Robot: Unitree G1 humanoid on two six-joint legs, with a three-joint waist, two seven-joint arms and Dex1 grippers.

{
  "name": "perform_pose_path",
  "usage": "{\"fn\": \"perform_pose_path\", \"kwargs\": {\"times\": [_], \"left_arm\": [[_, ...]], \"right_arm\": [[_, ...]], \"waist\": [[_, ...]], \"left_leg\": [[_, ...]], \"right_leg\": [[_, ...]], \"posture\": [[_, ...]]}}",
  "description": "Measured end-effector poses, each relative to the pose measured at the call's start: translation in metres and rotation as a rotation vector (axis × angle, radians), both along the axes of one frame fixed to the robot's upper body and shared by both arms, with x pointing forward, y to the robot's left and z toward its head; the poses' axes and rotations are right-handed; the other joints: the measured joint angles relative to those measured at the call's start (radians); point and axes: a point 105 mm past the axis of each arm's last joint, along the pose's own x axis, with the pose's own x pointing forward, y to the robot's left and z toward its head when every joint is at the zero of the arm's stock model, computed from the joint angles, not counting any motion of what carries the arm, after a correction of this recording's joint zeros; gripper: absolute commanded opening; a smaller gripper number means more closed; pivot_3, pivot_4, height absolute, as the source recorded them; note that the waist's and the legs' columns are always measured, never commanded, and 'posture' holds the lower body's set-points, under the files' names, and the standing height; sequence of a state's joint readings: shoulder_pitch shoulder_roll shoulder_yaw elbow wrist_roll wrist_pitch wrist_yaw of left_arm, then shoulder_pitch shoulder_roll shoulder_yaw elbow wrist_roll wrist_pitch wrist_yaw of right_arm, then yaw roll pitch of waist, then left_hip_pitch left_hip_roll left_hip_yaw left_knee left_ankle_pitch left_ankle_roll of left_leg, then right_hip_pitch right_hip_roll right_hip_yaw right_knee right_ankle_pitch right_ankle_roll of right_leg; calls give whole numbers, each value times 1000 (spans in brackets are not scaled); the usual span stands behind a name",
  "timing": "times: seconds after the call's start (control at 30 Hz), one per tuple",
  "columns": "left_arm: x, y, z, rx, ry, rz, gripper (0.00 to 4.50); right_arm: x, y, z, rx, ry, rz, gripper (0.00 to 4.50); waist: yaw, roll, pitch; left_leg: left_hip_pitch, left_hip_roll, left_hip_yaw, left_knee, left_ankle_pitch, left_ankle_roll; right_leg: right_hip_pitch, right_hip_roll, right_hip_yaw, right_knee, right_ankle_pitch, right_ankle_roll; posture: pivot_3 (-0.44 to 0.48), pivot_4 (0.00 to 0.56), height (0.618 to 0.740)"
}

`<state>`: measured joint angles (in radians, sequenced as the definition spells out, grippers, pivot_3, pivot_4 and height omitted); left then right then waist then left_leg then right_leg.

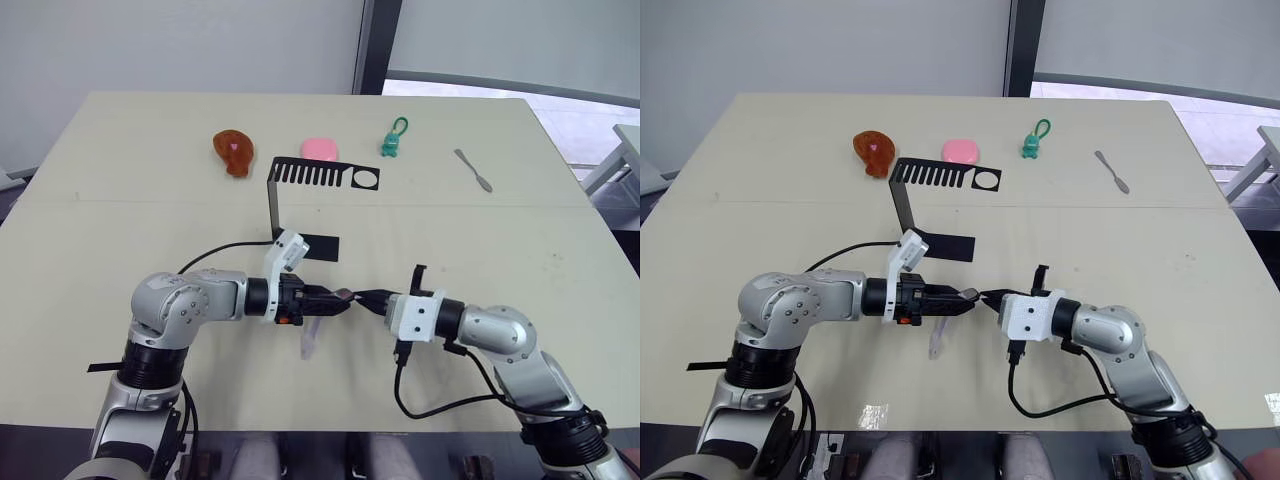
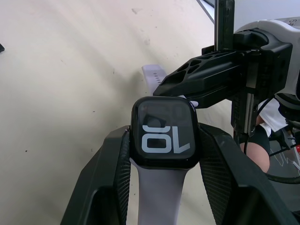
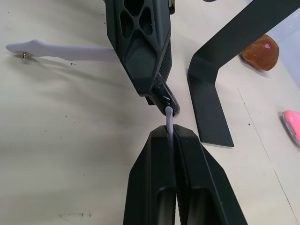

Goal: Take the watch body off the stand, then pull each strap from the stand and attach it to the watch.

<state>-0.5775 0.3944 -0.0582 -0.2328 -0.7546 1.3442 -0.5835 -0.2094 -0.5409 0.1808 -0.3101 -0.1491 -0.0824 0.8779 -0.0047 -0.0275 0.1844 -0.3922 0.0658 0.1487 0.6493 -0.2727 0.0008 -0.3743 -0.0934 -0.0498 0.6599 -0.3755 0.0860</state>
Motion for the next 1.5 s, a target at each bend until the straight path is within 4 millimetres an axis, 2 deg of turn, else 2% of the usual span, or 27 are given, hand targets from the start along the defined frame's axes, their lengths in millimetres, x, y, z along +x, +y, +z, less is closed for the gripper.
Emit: {"fn": "perform_pose_path", "kwargs": {"times": [1.5], "left_arm": [[1, 0, -1, 7, -3, 6, 1597]], "right_arm": [[3, 3, -3, 3, 6, -7, 0]], "waist": [[0, 0, 0]], "left_leg": [[0, 0, 0, 0, 0, 0]], "right_leg": [[0, 0, 0, 0, 0, 0]], "posture": [[0, 150, 740]]}}
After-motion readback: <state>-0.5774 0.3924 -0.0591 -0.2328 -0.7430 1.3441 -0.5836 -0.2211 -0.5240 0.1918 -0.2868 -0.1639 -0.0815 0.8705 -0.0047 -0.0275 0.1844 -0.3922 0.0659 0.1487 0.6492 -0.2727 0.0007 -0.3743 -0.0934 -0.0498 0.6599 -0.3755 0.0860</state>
